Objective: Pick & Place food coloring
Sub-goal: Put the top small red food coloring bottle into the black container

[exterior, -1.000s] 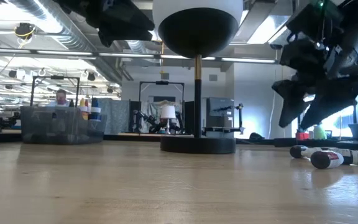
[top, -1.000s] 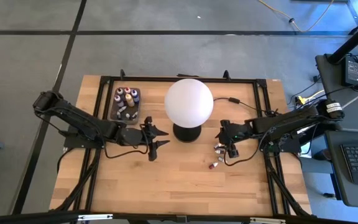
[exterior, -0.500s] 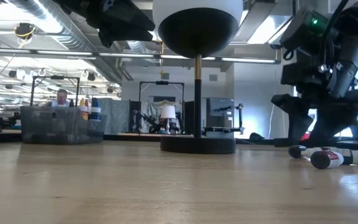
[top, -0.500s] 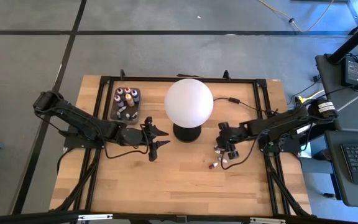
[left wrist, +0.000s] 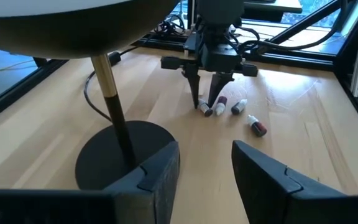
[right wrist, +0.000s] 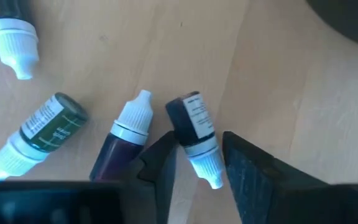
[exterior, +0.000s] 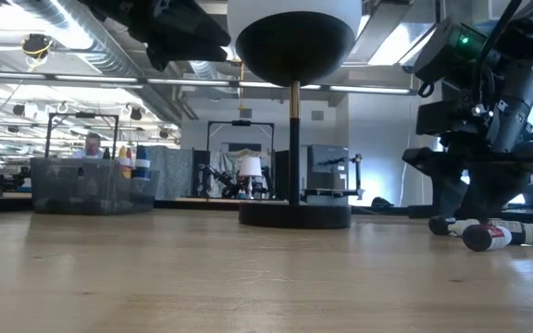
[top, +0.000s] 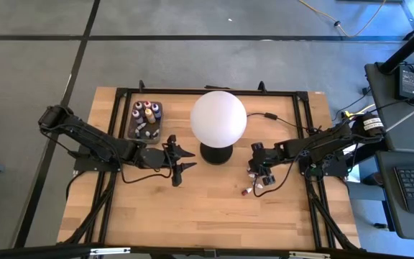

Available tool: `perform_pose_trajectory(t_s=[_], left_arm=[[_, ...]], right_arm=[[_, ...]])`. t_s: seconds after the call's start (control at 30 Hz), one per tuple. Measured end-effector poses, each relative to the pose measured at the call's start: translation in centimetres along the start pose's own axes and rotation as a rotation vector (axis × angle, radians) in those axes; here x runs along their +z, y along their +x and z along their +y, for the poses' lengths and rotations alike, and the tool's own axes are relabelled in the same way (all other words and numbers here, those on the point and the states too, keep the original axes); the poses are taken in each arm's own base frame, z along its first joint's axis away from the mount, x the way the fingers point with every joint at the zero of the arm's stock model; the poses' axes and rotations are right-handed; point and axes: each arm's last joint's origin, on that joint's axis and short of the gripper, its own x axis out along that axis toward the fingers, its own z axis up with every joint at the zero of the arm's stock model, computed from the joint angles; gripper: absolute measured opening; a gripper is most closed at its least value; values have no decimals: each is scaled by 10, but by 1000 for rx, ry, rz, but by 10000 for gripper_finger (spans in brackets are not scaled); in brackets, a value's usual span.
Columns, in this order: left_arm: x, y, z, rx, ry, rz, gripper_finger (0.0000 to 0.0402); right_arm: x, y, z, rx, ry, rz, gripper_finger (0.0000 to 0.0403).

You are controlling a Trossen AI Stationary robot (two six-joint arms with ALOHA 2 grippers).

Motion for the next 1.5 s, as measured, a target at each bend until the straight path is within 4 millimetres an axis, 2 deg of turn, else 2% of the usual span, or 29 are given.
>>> perform_pose_trajectory(t_s=[0.23, 0.37, 0.57, 0.73, 0.83, 1.03, 1.27, 1.5], left_arm=[[-1, 0, 0, 0, 5, 12, 147], [-1, 0, -1, -47, 5, 24, 144], [-2, 0, -4, -135, 4, 49, 144], [-7, 4, -5, -146, 12, 72, 144], [-14, 12, -7, -134, 47, 98, 143], [-33, 38, -16, -142, 263, 95, 144], [-42, 65, -26, -113, 372, -81, 148], [-52, 85, -22, -39, 380, -131, 142]], right_arm=[[0, 0, 0, -1, 24, -3, 69], [7, -3, -2, -17, 88, 2, 69], [40, -16, -9, -34, 165, -123, 75], [68, -26, -14, -40, 169, -337, 73], [79, -31, -15, -32, 169, -470, 72], [89, -37, -16, -24, 161, -601, 76], [93, -39, -13, 53, 145, -651, 76], [94, -40, -10, 98, 164, -653, 77]])
